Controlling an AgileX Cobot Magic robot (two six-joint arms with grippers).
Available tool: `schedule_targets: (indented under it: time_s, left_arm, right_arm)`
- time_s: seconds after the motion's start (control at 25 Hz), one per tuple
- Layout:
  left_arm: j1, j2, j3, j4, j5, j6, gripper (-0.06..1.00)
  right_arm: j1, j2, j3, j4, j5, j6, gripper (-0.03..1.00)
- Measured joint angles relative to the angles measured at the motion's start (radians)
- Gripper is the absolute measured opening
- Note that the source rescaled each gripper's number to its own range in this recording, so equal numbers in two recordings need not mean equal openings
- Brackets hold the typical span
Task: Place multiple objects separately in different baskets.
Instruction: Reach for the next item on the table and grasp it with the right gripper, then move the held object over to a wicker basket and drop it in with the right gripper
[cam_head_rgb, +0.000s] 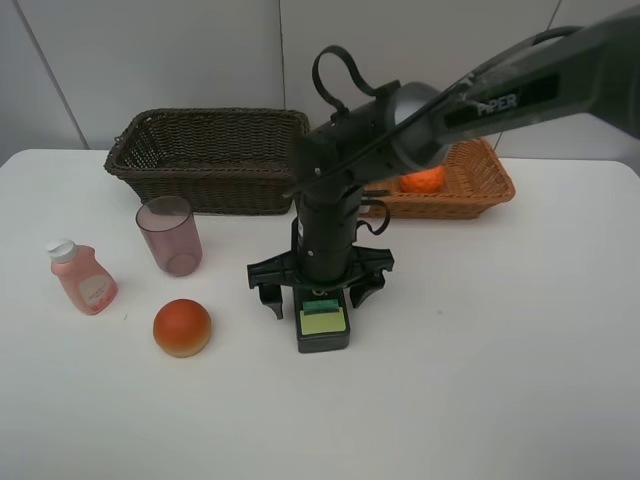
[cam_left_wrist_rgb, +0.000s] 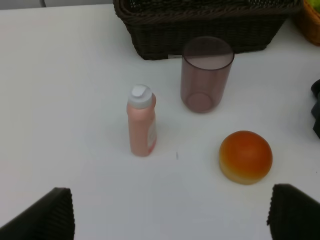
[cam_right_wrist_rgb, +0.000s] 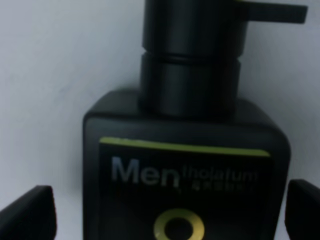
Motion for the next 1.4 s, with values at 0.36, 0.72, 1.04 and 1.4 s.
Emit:
schedule_targets:
  time_s: [0.36, 0.72, 1.04, 1.4]
  left_arm:
    - [0.000, 0.000, 0.000, 0.000, 0.000, 0.000, 1.00]
    - [0.000, 0.000, 0.000, 0.000, 0.000, 0.000, 1.00]
    - [0.000, 0.000, 0.000, 0.000, 0.000, 0.000, 1.00]
    - [0.000, 0.000, 0.000, 0.000, 0.000, 0.000, 1.00]
  right_arm:
    - [0.000, 0.005, 0.000, -0.002, -0.002, 0.000, 0.58]
    - [0.000, 0.005, 0.000, -0.006, -0.002, 0.000, 0.08]
    - [0.000, 0.005, 0.000, -0.005, -0.002, -0.001, 0.08]
    - [0.000, 0.002, 0.000, 0.002, 0.005, -0.001, 0.08]
